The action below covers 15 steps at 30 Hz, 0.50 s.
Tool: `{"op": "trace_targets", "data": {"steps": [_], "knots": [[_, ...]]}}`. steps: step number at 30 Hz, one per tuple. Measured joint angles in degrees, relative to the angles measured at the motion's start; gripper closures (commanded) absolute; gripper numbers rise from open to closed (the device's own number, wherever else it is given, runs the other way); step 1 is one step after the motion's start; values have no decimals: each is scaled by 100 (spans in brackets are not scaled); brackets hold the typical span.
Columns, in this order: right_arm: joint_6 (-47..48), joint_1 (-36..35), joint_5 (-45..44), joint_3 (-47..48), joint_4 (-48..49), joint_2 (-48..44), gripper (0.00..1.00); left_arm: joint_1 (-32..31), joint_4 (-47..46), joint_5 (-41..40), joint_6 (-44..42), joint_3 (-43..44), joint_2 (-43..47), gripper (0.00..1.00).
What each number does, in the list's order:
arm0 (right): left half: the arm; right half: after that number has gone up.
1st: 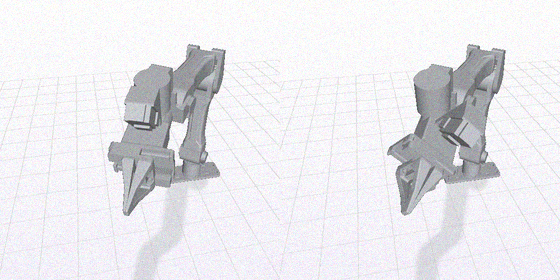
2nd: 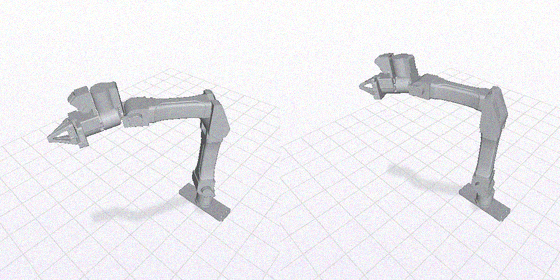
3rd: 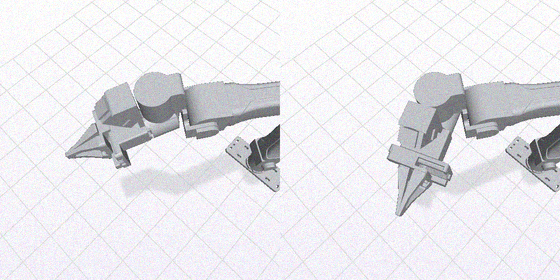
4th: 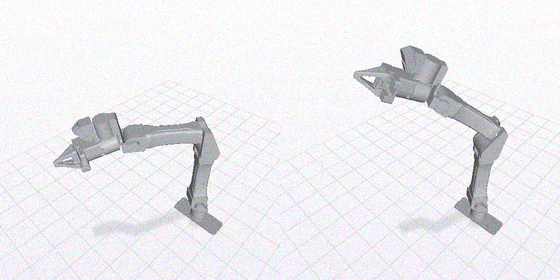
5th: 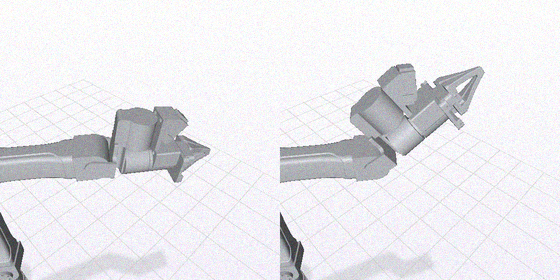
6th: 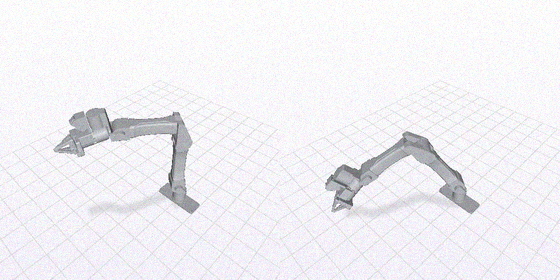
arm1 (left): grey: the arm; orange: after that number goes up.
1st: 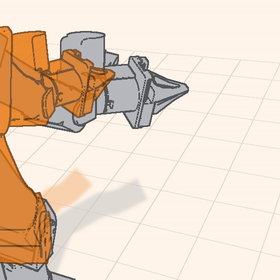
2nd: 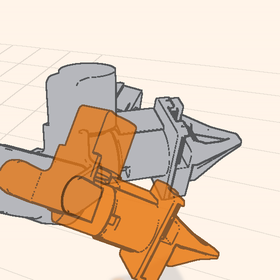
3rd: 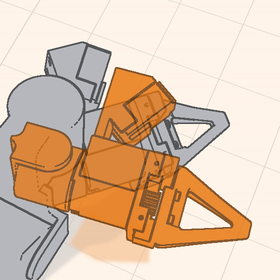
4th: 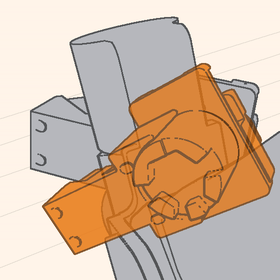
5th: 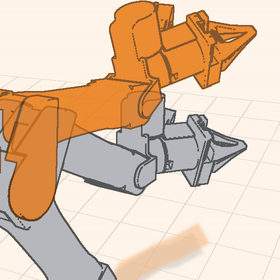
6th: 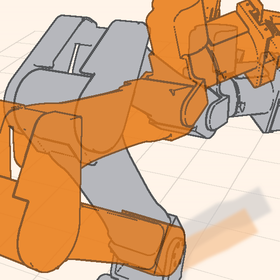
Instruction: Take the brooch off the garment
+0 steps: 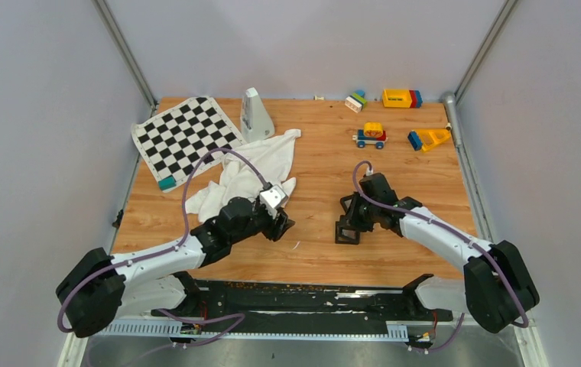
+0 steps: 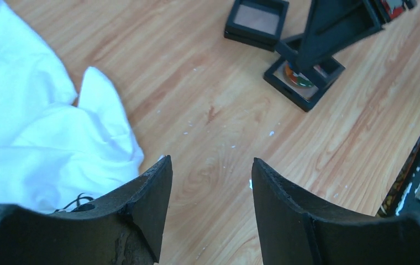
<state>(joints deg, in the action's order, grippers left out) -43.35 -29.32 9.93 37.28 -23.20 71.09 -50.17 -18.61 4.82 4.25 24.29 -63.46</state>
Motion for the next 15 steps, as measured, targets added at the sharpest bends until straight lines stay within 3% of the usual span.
{"op": "trace_targets", "data": {"steps": [4,10,15], "knots": [[-22,0,-387,7,-367,-15,65,214,162,-149,267,0,352,38],[2,0,-710,31,-798,-448,49,433,627,-409,564,26,531,39],[37,-57,-852,278,-1003,-717,40,640,1681,-861,894,527,841,39]]}}
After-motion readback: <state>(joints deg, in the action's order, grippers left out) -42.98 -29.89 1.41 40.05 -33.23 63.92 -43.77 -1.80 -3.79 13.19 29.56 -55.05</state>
